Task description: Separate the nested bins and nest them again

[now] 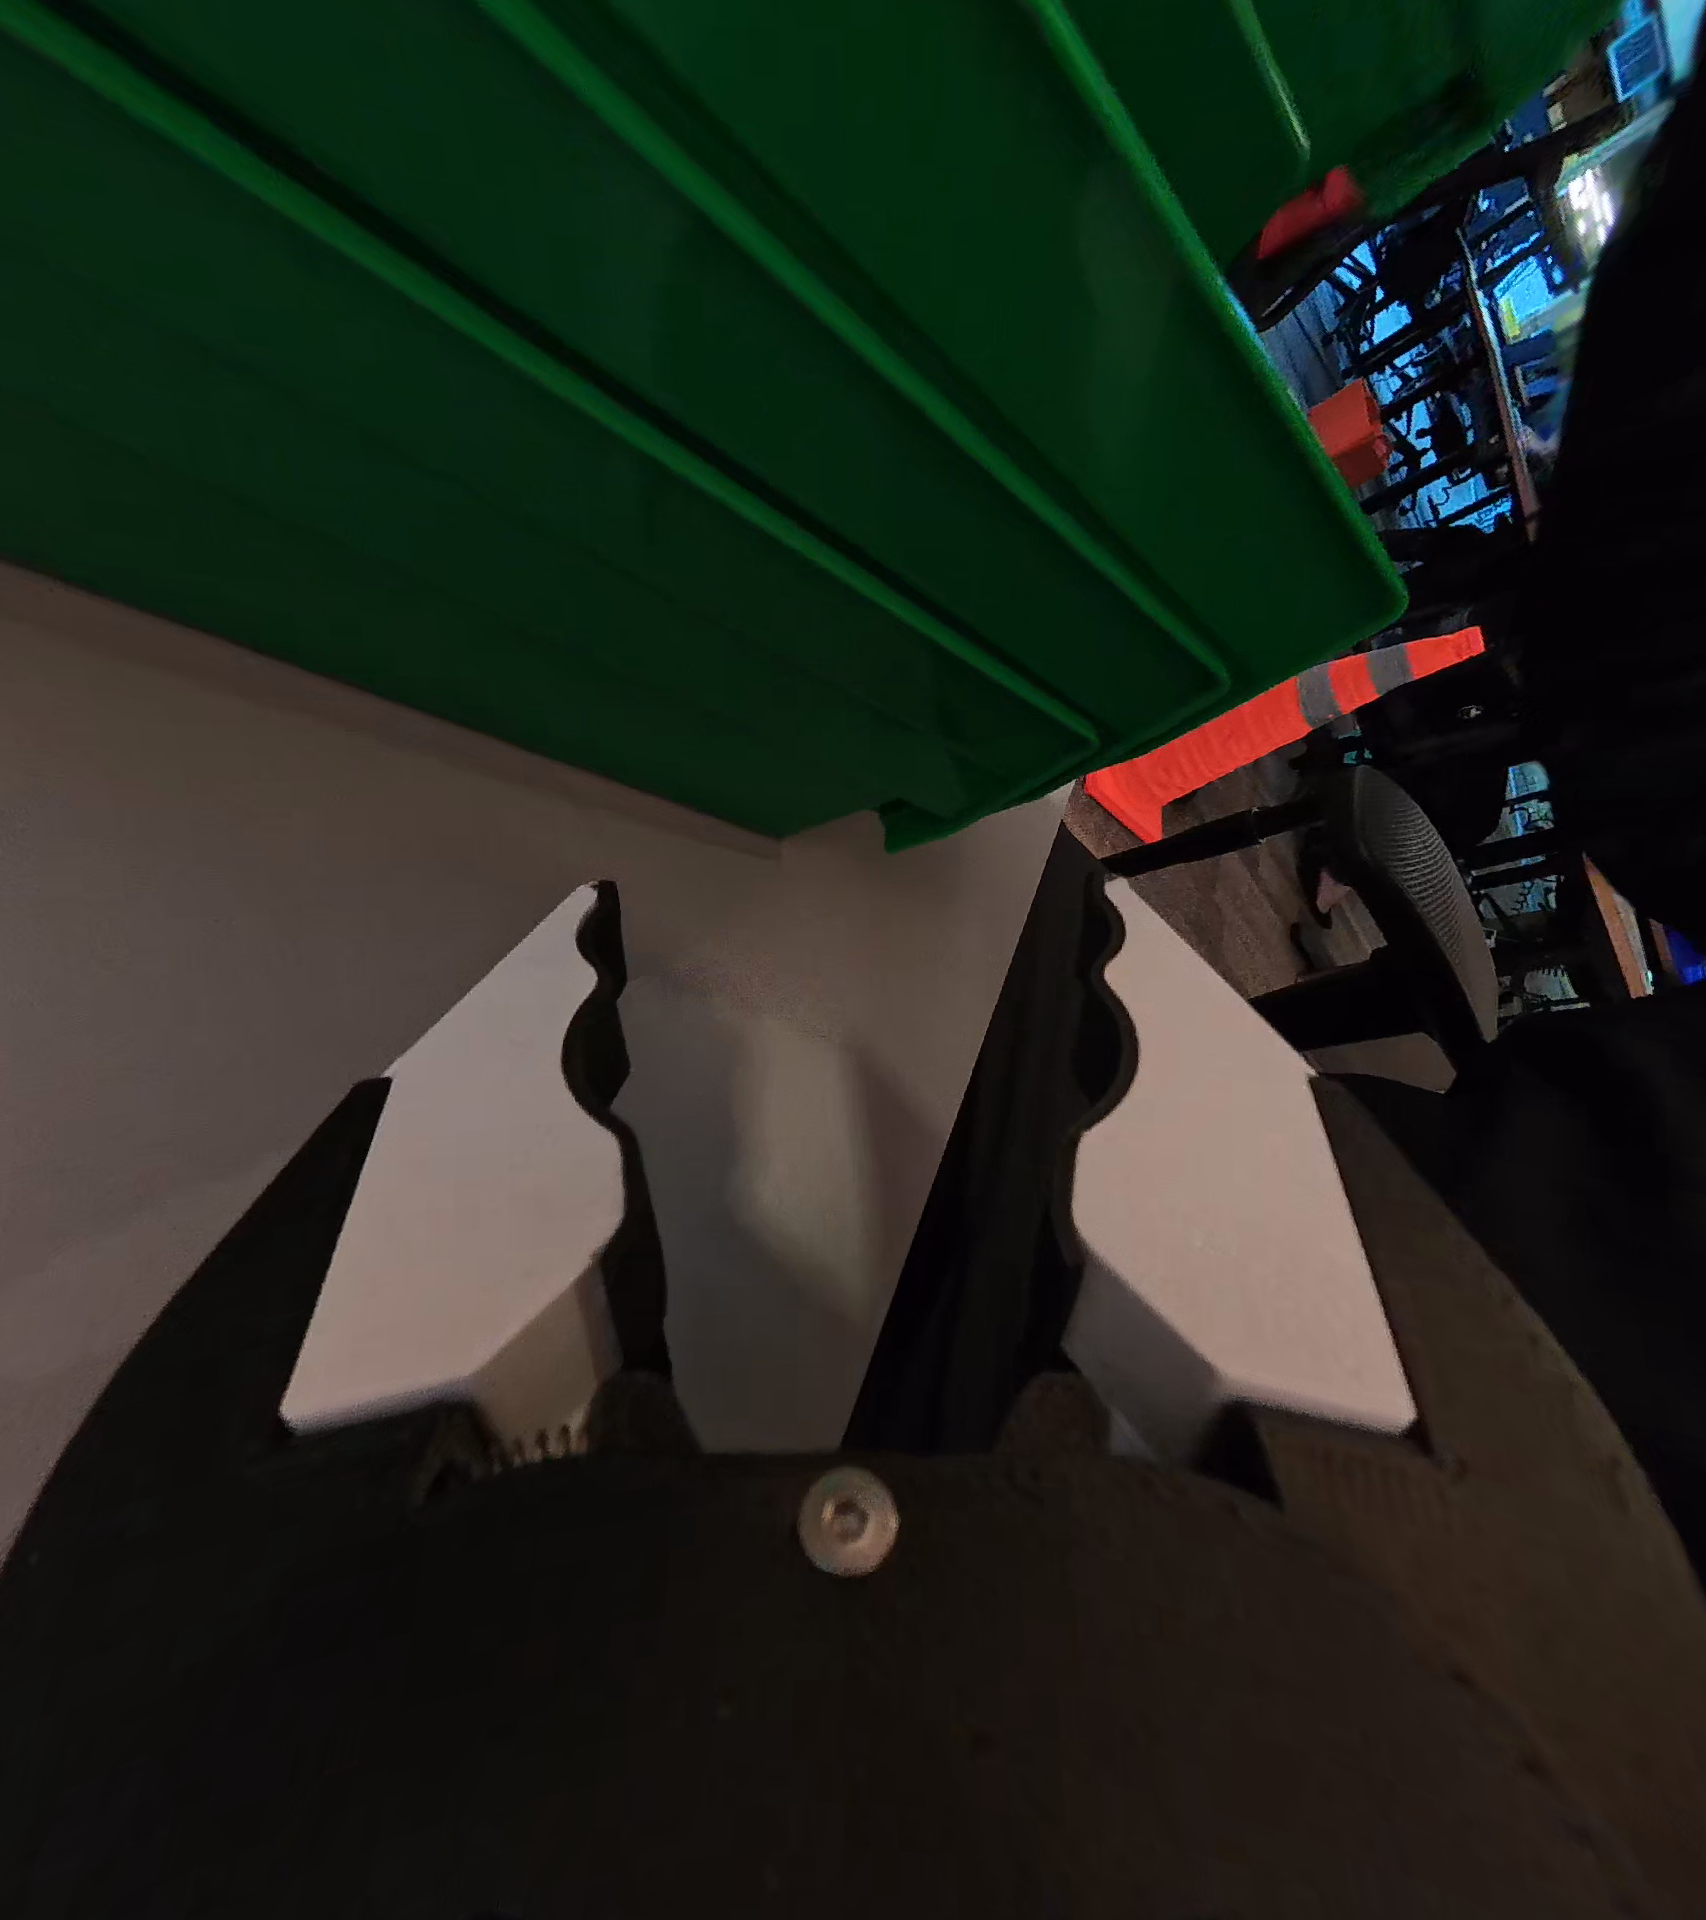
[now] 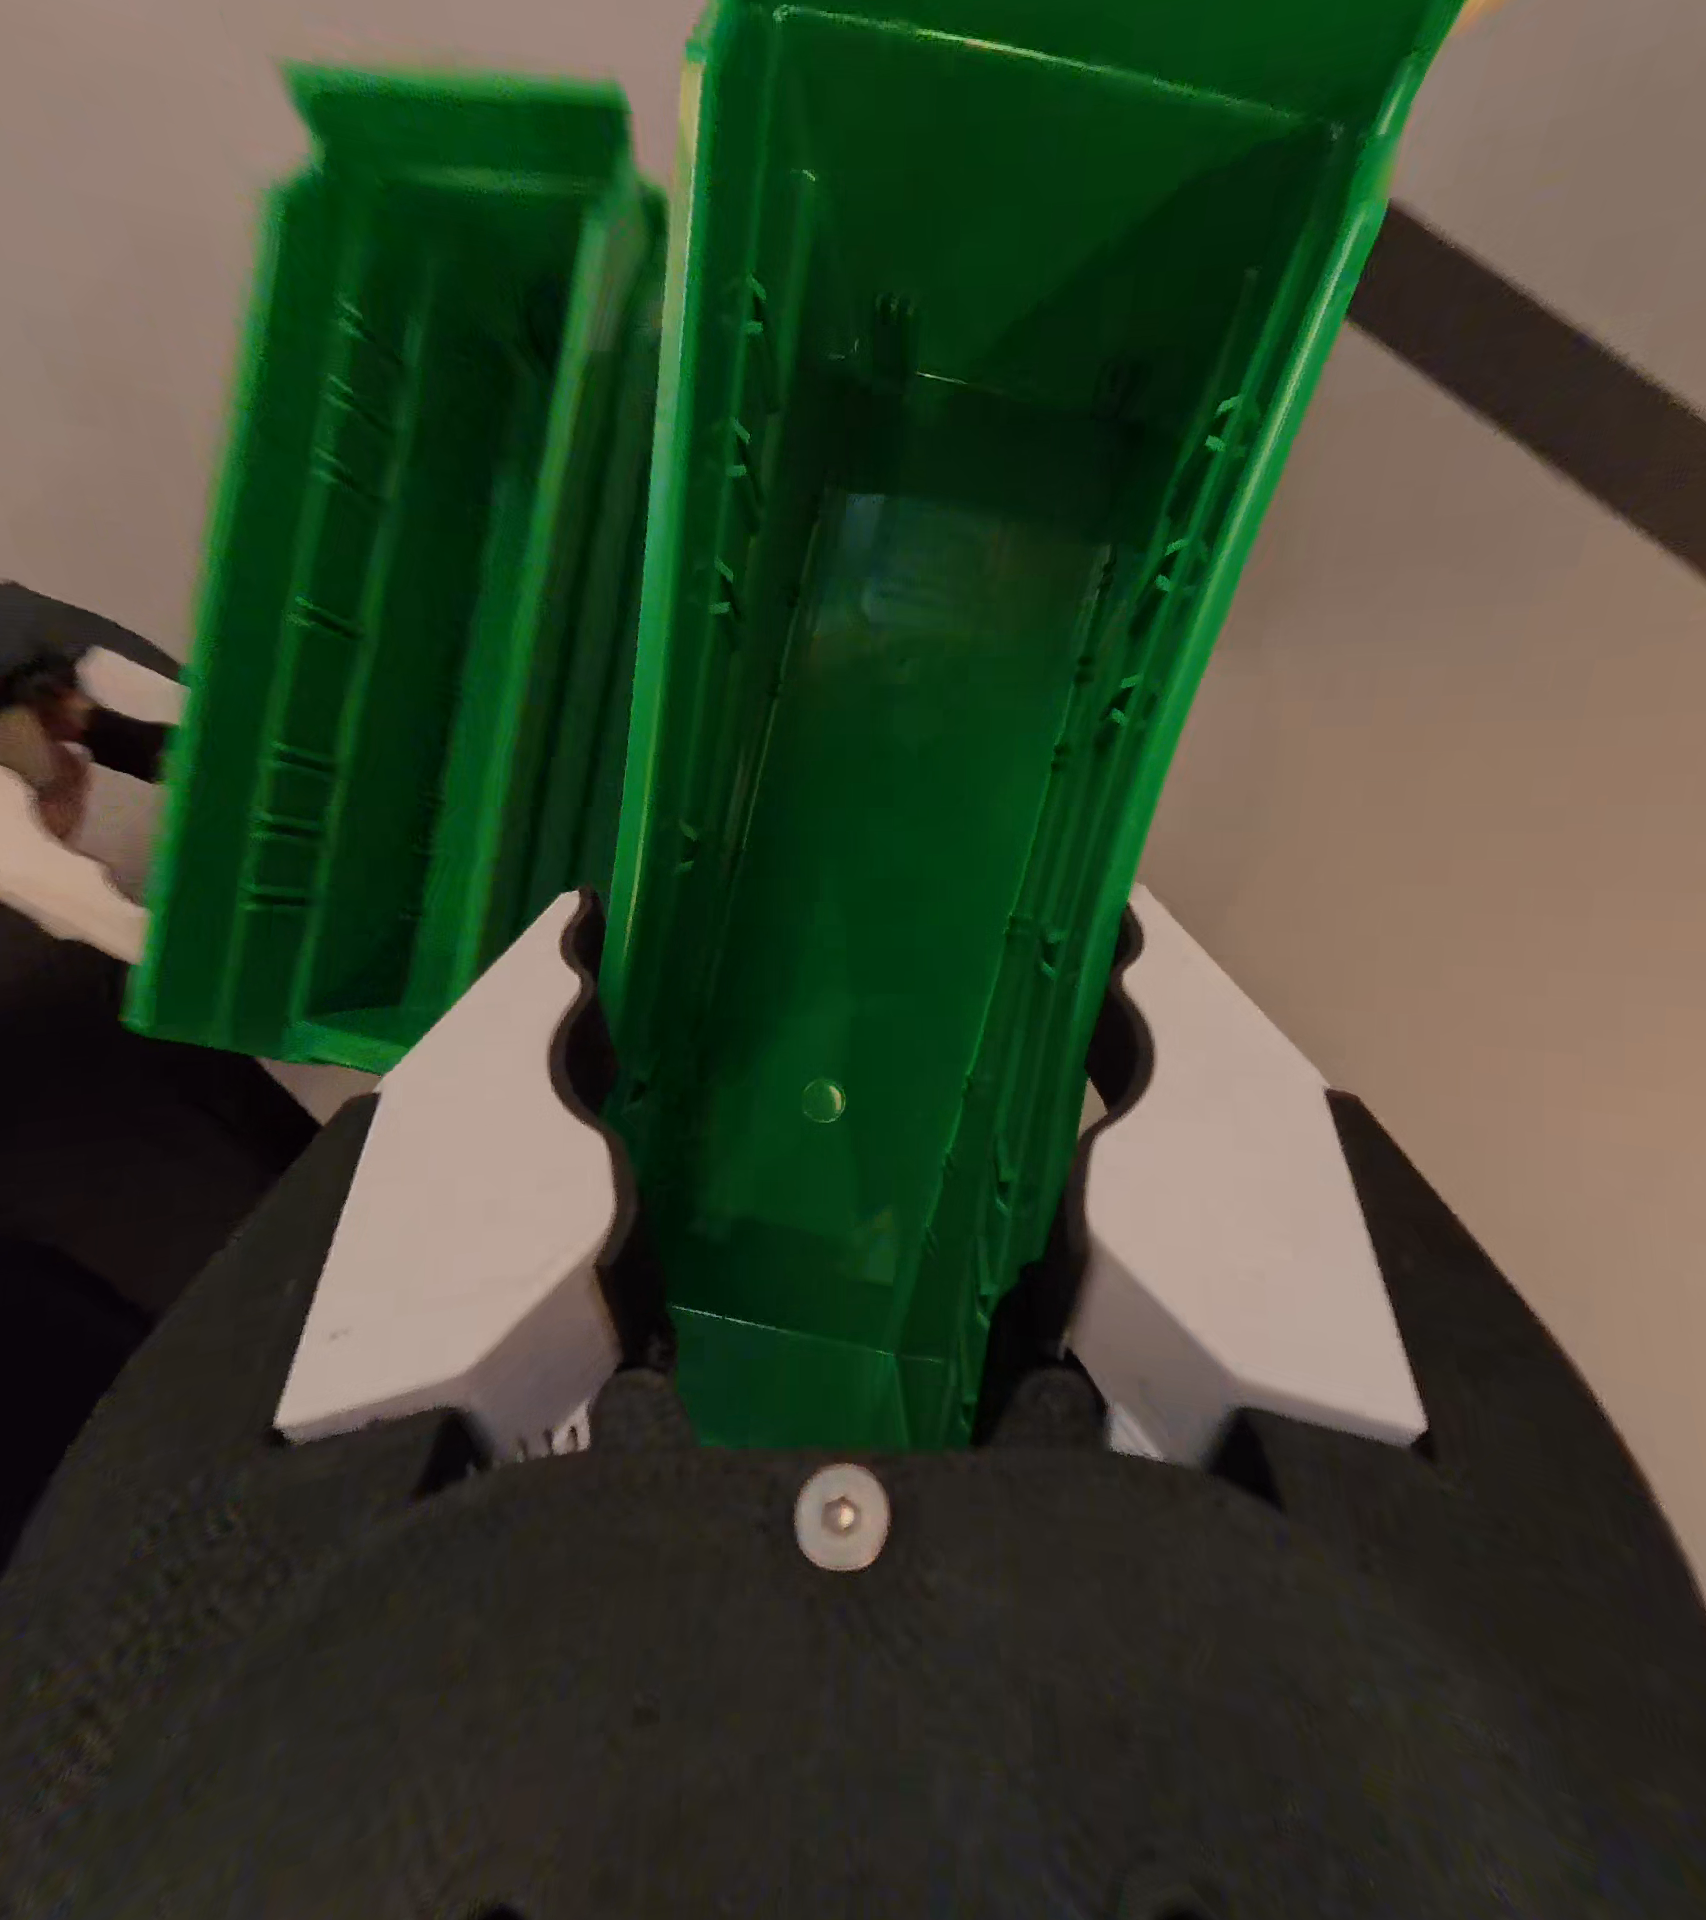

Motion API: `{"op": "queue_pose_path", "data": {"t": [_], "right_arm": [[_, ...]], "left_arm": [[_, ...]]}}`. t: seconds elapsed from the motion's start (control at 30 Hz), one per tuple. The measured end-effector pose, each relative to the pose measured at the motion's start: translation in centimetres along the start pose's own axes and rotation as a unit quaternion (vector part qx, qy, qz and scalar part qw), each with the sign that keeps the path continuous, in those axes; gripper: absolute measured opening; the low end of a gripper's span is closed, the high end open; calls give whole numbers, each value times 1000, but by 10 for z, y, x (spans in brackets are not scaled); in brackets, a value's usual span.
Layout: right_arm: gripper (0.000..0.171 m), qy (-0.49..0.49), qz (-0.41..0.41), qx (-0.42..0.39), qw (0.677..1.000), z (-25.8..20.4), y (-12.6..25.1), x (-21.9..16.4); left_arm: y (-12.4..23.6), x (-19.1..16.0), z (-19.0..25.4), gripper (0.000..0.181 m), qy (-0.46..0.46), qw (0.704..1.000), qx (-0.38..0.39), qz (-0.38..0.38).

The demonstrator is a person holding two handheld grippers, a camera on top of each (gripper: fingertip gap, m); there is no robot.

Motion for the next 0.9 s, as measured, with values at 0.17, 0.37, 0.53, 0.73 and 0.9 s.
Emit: {"op": "queue_pose_path", "data": {"t": [0.17,0.37,0.53,0.73,0.9], "right_arm": [[96,38,22,44,998,-65,17,54],[96,46,0,77,996,-128,-17,72],[97,61,-25,35,997,-142,-54,64],[98,77,-39,1,996,-155,-64,62],[101,70,-51,-26,996,-160,-75,56]], "left_arm": [[3,1,-5,87,3,1000,4,6],[13,3,-13,87,24,999,0,22],[23,7,-17,86,33,999,-1,42],[24,9,-18,86,38,998,-7,49],[23,9,-20,86,37,998,-1,48]]}}
Point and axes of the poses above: each gripper's, where its closed fingertips meet, y back along the fingers, x out of its top, z = x × y across the jaws, the point moved 2 cm from there along y, back along the fingers, and after that the axes turned 9 degrees about z, right-handed, at the moved point
